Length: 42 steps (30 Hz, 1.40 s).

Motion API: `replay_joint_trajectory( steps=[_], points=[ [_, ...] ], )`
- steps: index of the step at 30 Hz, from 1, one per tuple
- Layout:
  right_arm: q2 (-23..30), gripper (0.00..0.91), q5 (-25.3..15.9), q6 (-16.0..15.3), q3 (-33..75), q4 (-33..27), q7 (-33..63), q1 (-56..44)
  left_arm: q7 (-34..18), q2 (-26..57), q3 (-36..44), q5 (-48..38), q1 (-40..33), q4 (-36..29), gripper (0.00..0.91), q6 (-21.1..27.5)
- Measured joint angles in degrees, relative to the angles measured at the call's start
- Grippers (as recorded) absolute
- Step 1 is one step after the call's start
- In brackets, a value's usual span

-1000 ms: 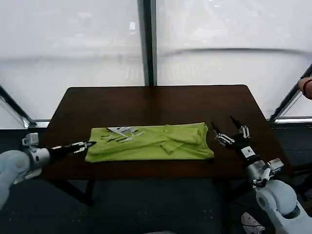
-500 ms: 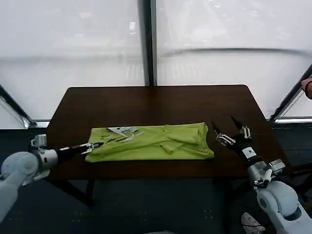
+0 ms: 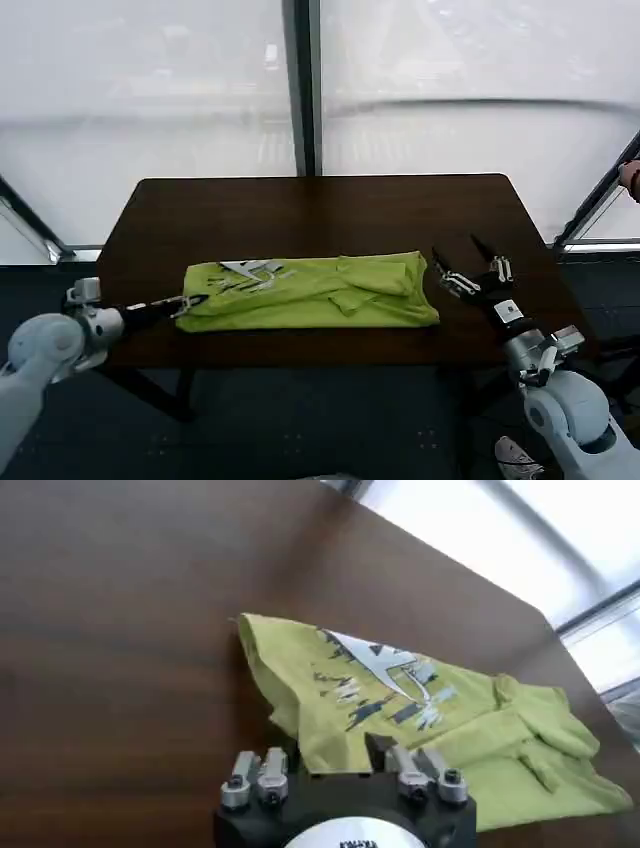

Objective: Fold and organize the clothes.

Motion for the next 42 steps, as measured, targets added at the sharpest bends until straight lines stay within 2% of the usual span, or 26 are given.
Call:
replay_joint_trajectory(
  steps=[11,19,25,28,33,37,42],
  points=[
    [1.1,0.878,-0.8,-1.4,-2.1,-0.6,4.4,2.5,-3.7,-0.3,-5.2,12.7,3.8,-4.5,0.000,0.0],
    [1.9,0.878,-1.1,-1.4,-6.1,-2.2,5.1,5.8,-4.0,1.6,-16.0,22.6,10.9,-7.0,0.000,0.0],
    [2.4,0.878,-1.4,-1.4,-7.4,-2.6,5.4,6.7,-4.6,1.4,-25.0,25.0,16.9,-8.9,0.000,-0.1],
    [2.8,0.878,-1.8,-1.5,-7.0,-2.4,5.4,6.2,-6.3,1.0,-27.4,22.3,18.6,-10.4,0.000,-0.1],
    [3.6,0.878,-2.0,-2.4,-5.7,-1.3,5.7,4.4,-10.6,-0.5,-27.3,12.6,17.6,-13.4,0.000,-0.1],
    [4.3,0.878,-1.8,-2.9,-3.0,0.1,5.7,1.5,-12.6,-2.6,-23.9,5.8,14.8,-16.4,0.000,-0.1],
    [5.2,0.878,-1.8,-1.7,2.0,0.7,5.4,-2.7,-13.5,-5.5,-17.8,2.5,11.7,-19.2,0.000,-0.1]
  ],
)
